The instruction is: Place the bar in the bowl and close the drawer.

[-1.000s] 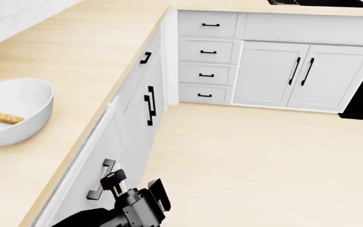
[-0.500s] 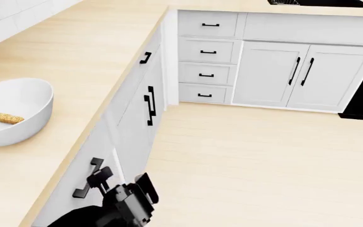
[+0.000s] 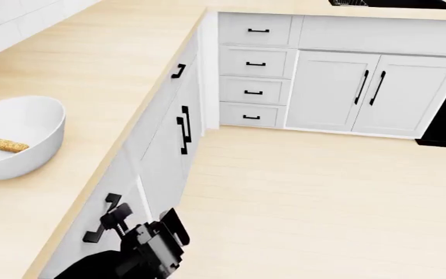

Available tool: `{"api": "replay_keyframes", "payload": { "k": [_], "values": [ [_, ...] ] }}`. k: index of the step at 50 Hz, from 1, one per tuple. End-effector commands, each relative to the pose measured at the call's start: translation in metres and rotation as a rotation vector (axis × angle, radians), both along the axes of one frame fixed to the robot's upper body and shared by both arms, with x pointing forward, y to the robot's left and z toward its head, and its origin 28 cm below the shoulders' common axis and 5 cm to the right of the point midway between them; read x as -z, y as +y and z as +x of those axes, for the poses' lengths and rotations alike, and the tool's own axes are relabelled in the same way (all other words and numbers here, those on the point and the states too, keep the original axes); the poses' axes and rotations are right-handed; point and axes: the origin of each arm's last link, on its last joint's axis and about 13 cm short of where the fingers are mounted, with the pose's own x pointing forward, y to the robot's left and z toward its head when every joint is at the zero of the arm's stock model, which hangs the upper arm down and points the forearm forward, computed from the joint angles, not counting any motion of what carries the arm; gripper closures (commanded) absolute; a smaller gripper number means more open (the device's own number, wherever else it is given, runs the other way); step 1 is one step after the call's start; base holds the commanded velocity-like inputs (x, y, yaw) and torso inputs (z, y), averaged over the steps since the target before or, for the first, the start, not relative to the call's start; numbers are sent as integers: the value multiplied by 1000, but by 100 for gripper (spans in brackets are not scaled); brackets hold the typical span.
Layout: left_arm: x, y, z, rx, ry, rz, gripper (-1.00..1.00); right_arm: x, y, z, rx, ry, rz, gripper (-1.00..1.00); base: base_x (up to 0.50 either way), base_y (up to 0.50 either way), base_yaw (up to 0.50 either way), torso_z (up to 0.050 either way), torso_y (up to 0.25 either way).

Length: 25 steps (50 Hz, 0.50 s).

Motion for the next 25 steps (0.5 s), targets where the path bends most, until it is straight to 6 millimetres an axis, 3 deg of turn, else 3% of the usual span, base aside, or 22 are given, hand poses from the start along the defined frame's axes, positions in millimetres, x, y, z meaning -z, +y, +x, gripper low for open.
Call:
{"api": "replay_keyframes", "payload": {
  "k": [1, 25],
  "values": [
    [0, 12, 1, -35, -2, 54, -100, 0, 1, 0, -2, 1, 0, -100, 0, 0, 0, 0, 0],
    [-4, 21, 4, -65, -15, 70, -100, 0, 1, -1, -1, 3, -3, -100, 0, 0, 0, 0, 0]
  ]
}}
